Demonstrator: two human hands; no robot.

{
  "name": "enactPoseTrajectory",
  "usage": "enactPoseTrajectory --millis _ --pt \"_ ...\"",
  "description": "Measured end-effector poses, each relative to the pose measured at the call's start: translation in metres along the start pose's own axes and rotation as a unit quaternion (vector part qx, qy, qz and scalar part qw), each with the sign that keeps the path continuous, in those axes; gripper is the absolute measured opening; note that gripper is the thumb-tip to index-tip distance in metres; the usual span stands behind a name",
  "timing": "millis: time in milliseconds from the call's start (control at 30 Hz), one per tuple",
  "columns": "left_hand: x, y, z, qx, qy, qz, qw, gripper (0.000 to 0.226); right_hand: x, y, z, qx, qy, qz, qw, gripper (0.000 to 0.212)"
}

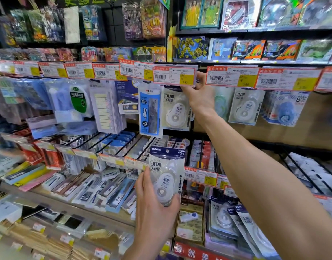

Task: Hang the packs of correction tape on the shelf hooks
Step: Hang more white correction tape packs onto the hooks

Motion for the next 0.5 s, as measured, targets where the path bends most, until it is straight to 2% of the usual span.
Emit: enactPoseTrajectory --millis 67,300,433,500 --pt "0.0 0.001 -0.001 0.003 -0.001 -0.001 1.0 0.104 -0.016 0.0 -0.016 -0.023 -0.004 0.027 0.999 0.05" --pt "-0.007 0.009 -0.009 0.011 0.008 -0.02 1.0 0.104 -0.019 -0.005 -0.034 -0.063 0.042 0.078 0.994 0.027" --pt "-0.016 0.016 -0.014 0.014 0.022 -0.014 1.0 0.102 -0.02 -0.009 -0.034 -0.065 0.052 0.12 0.989 0.043" --pt "-0.02 0.02 -0.017 0.018 0.03 -0.014 0.999 0.103 -0.02 -0.015 -0.024 -0.066 0.043 0.126 0.989 0.037"
Point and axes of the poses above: each hand's wrist, its own z-axis away from the middle knuckle, its own y-axis out of the palm, x = y × z, the point moved 4 cm from there along -z, towards the middle knuckle, and after that the axes turned 5 degrees about x, right-handed, at the moved point
